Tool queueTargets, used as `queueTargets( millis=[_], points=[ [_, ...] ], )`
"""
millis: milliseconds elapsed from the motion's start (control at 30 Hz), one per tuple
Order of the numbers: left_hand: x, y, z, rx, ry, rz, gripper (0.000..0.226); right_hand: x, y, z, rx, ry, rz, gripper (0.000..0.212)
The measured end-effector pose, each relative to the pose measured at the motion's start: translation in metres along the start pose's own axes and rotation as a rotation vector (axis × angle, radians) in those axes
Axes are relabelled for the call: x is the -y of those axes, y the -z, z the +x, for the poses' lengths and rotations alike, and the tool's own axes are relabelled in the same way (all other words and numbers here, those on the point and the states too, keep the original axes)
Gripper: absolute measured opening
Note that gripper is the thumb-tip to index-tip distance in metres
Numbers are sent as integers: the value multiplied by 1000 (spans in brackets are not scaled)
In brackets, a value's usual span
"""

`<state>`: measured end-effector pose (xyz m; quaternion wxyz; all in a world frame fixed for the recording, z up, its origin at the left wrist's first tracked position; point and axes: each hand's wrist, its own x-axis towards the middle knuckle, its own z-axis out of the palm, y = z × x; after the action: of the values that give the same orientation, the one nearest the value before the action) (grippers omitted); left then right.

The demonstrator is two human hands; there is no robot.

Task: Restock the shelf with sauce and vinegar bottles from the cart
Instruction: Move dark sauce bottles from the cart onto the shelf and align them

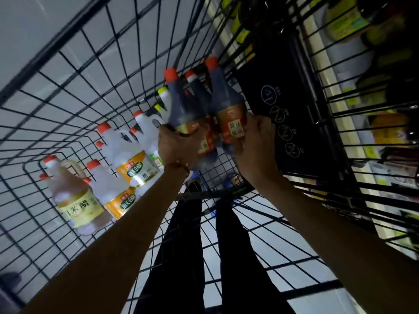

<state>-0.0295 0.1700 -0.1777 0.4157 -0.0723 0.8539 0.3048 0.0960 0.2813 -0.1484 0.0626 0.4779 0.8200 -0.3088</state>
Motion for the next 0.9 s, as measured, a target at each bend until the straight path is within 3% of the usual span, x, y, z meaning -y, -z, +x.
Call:
queueTargets(
  millis=[67, 133, 300, 400, 700, 800, 900],
  points=[
    [-1, 7, 3, -84, -99, 49, 74, 3, -3, 5, 7, -37, 56, 70],
    [1, 14, 5, -90, -115, 83, 90, 6, -5, 9, 8, -76, 81, 72],
    [12, 29, 11, -45, -95, 26, 82, 7, -12, 14, 73, -123, 199, 87],
    [14, 30, 16, -10, -103, 13, 86, 9, -14, 21, 95, -133, 147, 101],
    [17, 42, 25, 104, -59, -49, 111, 12, -27, 28, 45, -265, 331, 96],
    [17, 42, 24, 113, -70, -45, 113, 14, -30, 34, 84, -303, 304, 105],
    [16, 43, 20, 113, -60, -96, 112, 14, -26, 46, 161, -378, 296, 98]
  ],
)
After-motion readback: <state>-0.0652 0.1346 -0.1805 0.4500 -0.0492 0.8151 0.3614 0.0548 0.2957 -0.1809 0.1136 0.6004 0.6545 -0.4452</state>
